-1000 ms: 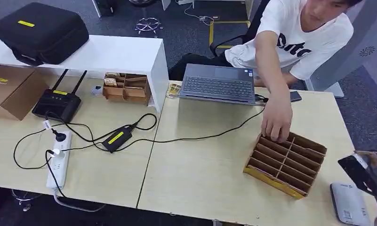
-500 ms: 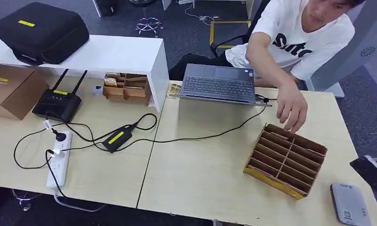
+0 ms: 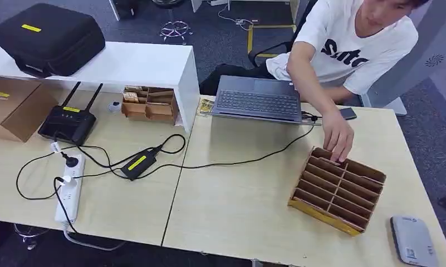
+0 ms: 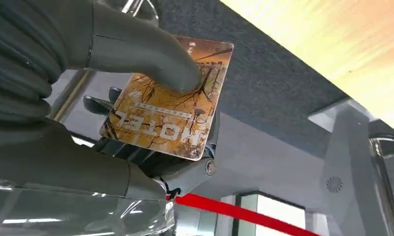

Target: Pass the card to the sensor for recognition and then transmit it.

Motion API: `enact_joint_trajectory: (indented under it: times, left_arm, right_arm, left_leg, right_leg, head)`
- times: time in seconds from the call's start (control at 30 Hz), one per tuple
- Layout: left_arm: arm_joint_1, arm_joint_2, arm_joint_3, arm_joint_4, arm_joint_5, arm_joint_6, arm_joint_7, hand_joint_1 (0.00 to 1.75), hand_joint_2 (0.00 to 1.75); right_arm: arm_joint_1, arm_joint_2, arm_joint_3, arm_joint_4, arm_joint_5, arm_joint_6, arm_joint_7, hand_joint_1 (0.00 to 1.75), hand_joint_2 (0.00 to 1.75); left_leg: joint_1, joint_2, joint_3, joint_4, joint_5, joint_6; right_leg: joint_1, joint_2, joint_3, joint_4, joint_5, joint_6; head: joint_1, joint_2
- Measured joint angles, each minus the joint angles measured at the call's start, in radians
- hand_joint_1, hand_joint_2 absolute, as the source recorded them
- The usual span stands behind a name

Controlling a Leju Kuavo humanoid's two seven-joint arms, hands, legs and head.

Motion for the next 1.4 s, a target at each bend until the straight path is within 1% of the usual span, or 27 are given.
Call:
enact_joint_trajectory:
  times: [0.2,0.6,0.77,0.9,1.07,1.33,1.4]
  left_arm:
    - [0.0,0.0,0.008,0.0,-0.003,-0.002,0.0,0.0,1.75]
    - [0.0,0.0,0.011,0.0,-0.025,-0.008,-0.001,0.0,1.75]
    - [0.0,0.003,0.018,0.0,-0.035,-0.011,-0.002,0.0,1.75]
    - [0.0,0.005,0.021,0.0,-0.045,-0.015,-0.002,0.0,1.75]
    - [0.0,0.008,0.024,0.0,-0.053,-0.016,-0.002,0.0,1.75]
    - [0.0,0.008,0.025,0.0,-0.059,-0.016,-0.002,0.0,1.75]
    - [0.0,0.008,0.025,0.0,-0.062,-0.017,-0.002,0.0,1.75]
  right_arm:
    - [0.004,-0.049,0.028,-0.018,-0.02,0.05,0.023,1.75,1.75]
    - [-0.053,-0.113,0.192,-0.008,-0.087,0.087,0.013,1.75,1.75]
    - [-0.06,-0.143,0.24,0.004,-0.128,0.114,0.035,1.75,1.75]
    - [-0.063,-0.179,0.277,0.025,-0.18,0.147,0.065,1.75,1.75]
    - [-0.061,-0.222,0.308,0.048,-0.221,0.16,0.082,1.75,1.75]
    - [-0.055,-0.255,0.34,0.066,-0.241,0.163,0.09,1.75,1.75]
    - [-0.055,-0.262,0.351,0.069,-0.258,0.168,0.078,1.75,1.75]
  left_leg:
    - [0.0,0.0,0.0,0.0,0.0,0.0]
    - [0.0,0.0,0.0,0.0,0.0,0.0]
    - [0.0,0.0,0.0,0.0,0.0,0.0]
    - [0.0,0.0,0.0,0.0,0.0,0.0]
    - [0.0,0.0,0.0,0.0,0.0,0.0]
    - [0.0,0.0,0.0,0.0,0.0,0.0]
    - [0.0,0.0,0.0,0.0,0.0,0.0]
  right_leg:
    - [0.0,0.0,0.0,0.0,0.0,0.0]
    - [0.0,0.0,0.0,0.0,0.0,0.0]
    - [0.0,0.0,0.0,0.0,0.0,0.0]
    - [0.0,0.0,0.0,0.0,0.0,0.0]
    - [0.0,0.0,0.0,0.0,0.0,0.0]
    - [0.0,0.0,0.0,0.0,0.0,0.0]
    - [0.0,0.0,0.0,0.0,0.0,0.0]
  head:
    - [0.0,0.0]
    - [0.0,0.0]
    - [0.0,0.0]
    - [0.0,0.0]
    - [0.0,0.0]
    - [0.0,0.0]
    - [0.0,0.0]
